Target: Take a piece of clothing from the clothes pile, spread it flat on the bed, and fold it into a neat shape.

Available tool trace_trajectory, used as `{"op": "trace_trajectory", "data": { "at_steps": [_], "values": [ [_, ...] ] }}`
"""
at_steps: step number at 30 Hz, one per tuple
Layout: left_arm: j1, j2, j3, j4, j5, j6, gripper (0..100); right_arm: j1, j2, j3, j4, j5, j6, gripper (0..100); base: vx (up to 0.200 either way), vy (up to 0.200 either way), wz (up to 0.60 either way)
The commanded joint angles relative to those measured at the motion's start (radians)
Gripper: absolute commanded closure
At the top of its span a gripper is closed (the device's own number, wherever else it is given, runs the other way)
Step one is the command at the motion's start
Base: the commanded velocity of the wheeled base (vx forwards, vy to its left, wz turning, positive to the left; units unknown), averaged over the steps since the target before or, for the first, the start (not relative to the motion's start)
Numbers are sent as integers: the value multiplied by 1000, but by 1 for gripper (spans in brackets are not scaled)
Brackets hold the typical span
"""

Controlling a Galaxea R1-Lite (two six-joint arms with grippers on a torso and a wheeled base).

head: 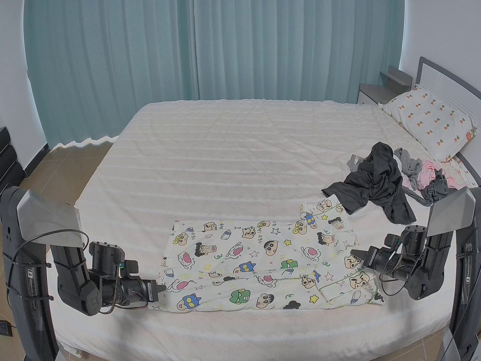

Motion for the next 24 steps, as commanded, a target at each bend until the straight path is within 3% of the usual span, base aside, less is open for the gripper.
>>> {"op": "trace_trajectory", "data": {
  "at_steps": [1,5,8,12,14,16,24],
  "values": [
    [2,12,-4,0,2,-3,0,2,12,0,-12,-1,1,0,0,0,0],
    [12,4,0,-1,14,-27,0,-8,6,9,-12,-3,2,0,0,0,0],
    [10,-56,-3,-4,14,-164,0,-22,-17,22,-12,-17,6,0,0,0,0],
    [-4,-126,-4,-9,8,-358,0,-22,-57,40,-12,-83,13,0,0,0,0],
    [-8,-126,-7,-12,8,-394,0,-21,-66,48,-10,-84,13,0,0,0,0],
    [-16,-128,-12,-29,11,-516,0,-13,-81,64,-12,-84,13,0,0,0,0],
    [-27,-119,36,-187,15,-553,0,-19,-94,64,-12,-87,13,0,175,0,0]
  ]
}}
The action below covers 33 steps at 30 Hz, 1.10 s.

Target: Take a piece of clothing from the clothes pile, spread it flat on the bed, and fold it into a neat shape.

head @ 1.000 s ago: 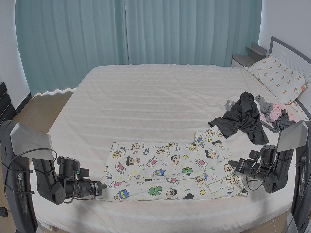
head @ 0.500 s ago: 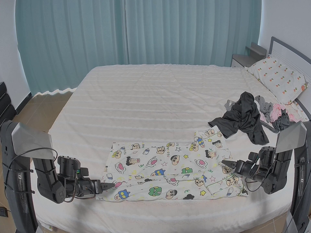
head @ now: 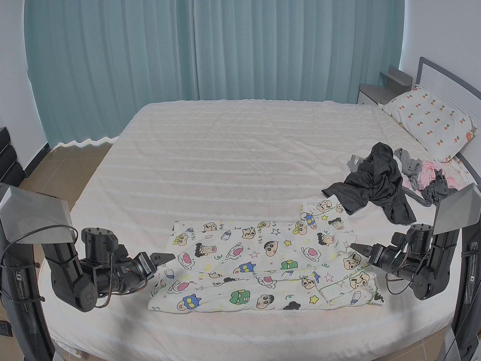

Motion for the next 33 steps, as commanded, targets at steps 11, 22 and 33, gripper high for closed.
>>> {"op": "trace_trajectory", "data": {
  "at_steps": [11,22,33],
  "values": [
    [-8,8,4,-98,31,20,0,-14,-49,8,-12,-3,2,0,36,0,0],
    [-14,166,-451,299,165,342,0,10,-50,23,-12,-6,-1,0,0,0,0],
    [-47,246,-695,543,143,363,0,49,-46,45,-12,-8,-7,0,0,0,0]
  ]
}}
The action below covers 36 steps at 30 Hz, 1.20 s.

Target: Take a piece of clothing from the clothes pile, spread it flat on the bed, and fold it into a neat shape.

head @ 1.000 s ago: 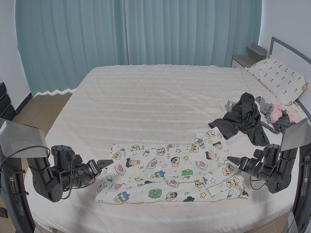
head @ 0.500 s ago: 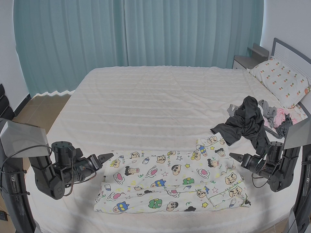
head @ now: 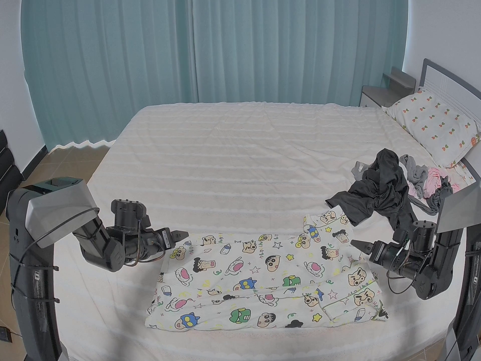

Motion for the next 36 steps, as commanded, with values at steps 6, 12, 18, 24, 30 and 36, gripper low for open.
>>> {"op": "trace_trajectory", "data": {
  "at_steps": [6,12,18,24,30,36],
  "values": [
    [-19,120,-159,88,-23,14,0,36,9,17,-12,0,-3,0,0,0,0],
    [-19,126,-166,92,-20,16,0,36,9,20,-12,0,-3,0,0,0,0],
    [-19,126,-160,92,-15,19,0,36,9,20,-12,0,-3,0,0,0,0],
    [-17,129,-159,92,-12,20,0,39,9,22,-12,0,-3,0,0,0,0],
    [-17,134,-159,90,-12,20,0,51,12,25,-12,0,-3,0,0,0,0],
    [-22,146,-180,95,-15,14,0,51,18,25,-12,0,-3,0,0,0,0]
  ]
}}
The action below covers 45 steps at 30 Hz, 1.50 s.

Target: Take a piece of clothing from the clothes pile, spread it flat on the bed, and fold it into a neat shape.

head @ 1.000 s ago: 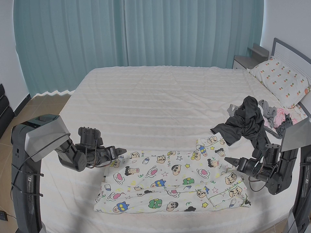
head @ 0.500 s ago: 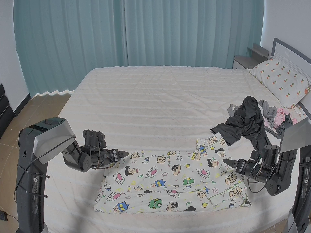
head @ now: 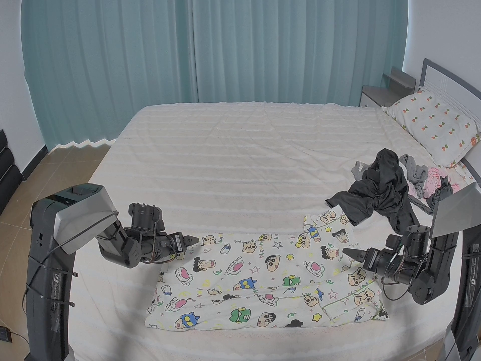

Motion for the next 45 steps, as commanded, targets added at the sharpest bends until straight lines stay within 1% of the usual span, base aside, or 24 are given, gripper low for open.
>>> {"op": "trace_trajectory", "data": {
  "at_steps": [1,11,14,15,16,19,23,26,27,29,30,31,35,36,38,39,40,43,44,45],
  "values": [
    [-7,6,-11,4,-2,-4,100,1,7,0,-12,0,0,0,0,0,0],
    [-4,11,-31,7,15,-6,100,1,10,-12,-12,0,-2,0,0,0,0],
    [-4,11,-62,7,58,-9,100,1,10,-20,-12,0,-2,0,0,0,0],
    [-4,12,-83,7,91,-16,100,1,10,-27,-12,0,-2,0,0,0,0],
    [-4,11,-94,7,107,-24,100,0,8,-29,-12,0,0,0,0,0,0],
    [-4,11,-134,13,125,-41,100,1,10,-49,-12,0,0,0,0,0,0],
    [-6,12,-152,16,137,-41,100,-2,11,-86,-11,-1,3,0,0,0,0],
    [-7,21,-178,26,154,-41,100,-9,17,-138,-9,-17,3,0,0,0,0],
    [-6,34,-206,35,173,-39,100,-12,22,-173,3,-27,3,0,0,0,0],
    [-4,51,-243,50,209,-39,100,-14,33,-227,62,-32,3,0,0,0,0],
    [-4,61,-261,61,226,-41,100,-17,33,-274,115,-35,3,0,0,0,0],
    [-4,66,-269,64,231,-41,100,-19,33,-297,140,-37,3,0,0,0,0],
    [-7,71,-279,76,236,-39,100,-28,39,-445,308,-38,1,0,0,0,0],
    [-9,71,-281,76,237,-41,100,-37,51,-511,385,-37,3,0,0,0,0],
    [-9,71,-279,76,237,-41,100,-49,80,-600,490,-37,3,0,0,0,0],
    [-9,71,-279,76,237,-41,100,-49,80,-600,490,-37,3,0,0,0,0],
    [-10,71,-279,76,239,-41,100,-57,123,-698,580,-37,3,0,0,0,0],
    [-15,69,-276,76,239,-41,100,-59,168,-794,660,-37,1,0,0,0,0],
    [-15,67,-272,78,239,-41,100,-59,188,-842,707,-37,0,0,0,0,0],
    [-15,67,-272,78,239,-41,100,-59,192,-854,720,-37,0,0,0,0,0]
  ]
}}
